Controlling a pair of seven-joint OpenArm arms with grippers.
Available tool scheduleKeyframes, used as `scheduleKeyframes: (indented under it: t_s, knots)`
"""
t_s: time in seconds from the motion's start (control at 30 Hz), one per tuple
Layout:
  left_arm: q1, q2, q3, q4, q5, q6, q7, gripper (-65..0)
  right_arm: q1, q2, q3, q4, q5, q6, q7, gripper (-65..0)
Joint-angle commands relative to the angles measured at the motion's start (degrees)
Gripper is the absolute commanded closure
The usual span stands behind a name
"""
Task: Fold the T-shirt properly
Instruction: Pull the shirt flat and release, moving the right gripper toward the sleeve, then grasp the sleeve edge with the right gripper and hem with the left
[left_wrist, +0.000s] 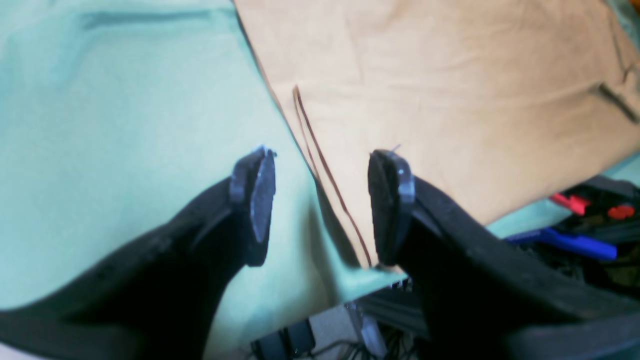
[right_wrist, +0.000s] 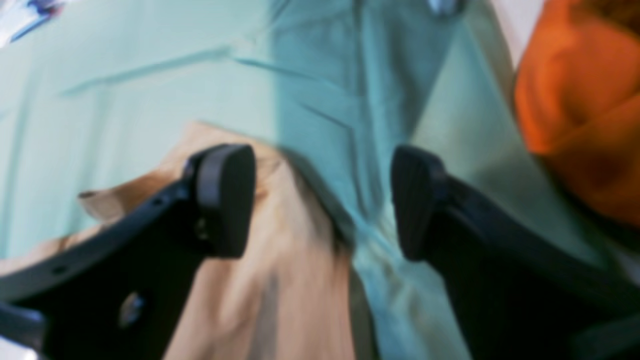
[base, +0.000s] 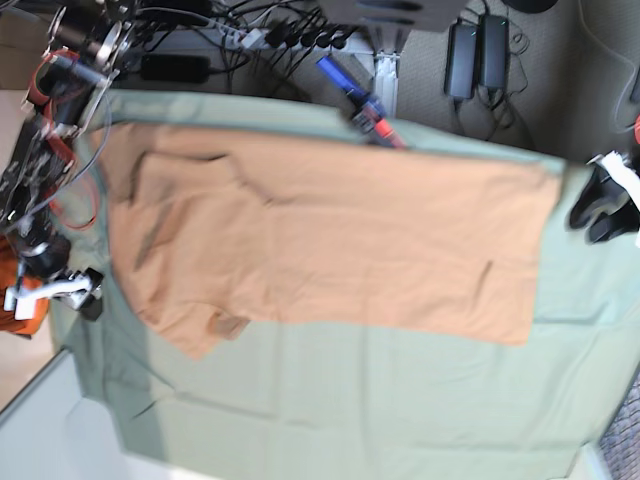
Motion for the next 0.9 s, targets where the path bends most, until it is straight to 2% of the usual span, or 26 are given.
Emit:
scheduleKeyframes:
  t_s: [0.0, 0.07, 0.17, 0.3, 0.4, 0.53, 0.7, 0.87]
  knots:
    - [-0.09, -1.14, -0.5, 0.9, -0.98, -0.71, -1.05, -33.3, 3.96, 1.27, -1.22, -3.08, -0.83, 5.14, 2.54, -42.2]
    - [-0.09, -1.22, -0.5, 0.9, -0.98, -0.71, -1.07, -33.3, 8.31, 1.27, -4.48, -11.17, -3.13, 5.14, 4.85, -42.2]
    - [-0.09, -1.2, -0.5, 0.9, -0.98, -0.71, -1.09, -33.3, 11.65, 1.11, -9.51, -18.64, -3.19, 5.16, 5.22, -42.2]
    - [-0.33, -1.22, -0.5, 0.85, -0.9, -0.71, -1.11, -33.3, 11.85, 0.5, -17.7, -19.54, -3.02, 5.16, 4.9, -42.2]
    - [-1.29, -1.22, -0.5, 0.02, 2.25, -0.71, -1.62, -33.3, 11.82, 0.15, -22.21, -19.26, -2.25, 5.16, 4.92, -42.2]
    - [-3.87, -1.22, -0.5, -3.21, 3.87, -0.71, -3.48, -33.3, 11.85, -0.11, -23.34, -18.93, -1.42, 5.16, 4.92, -42.2]
    - [-12.0, -1.27, 0.24, -10.56, 3.91, -0.71, -3.48, -33.3, 11.85, -0.11, -23.34, -17.68, -1.29, 5.16, 4.61, -42.2]
    - [-23.52, -1.36, 6.58, -22.75, 6.05, -0.71, -4.35, -33.3, 11.82, -0.11, -23.34, -17.4, -1.27, 5.16, 4.5, -42.2]
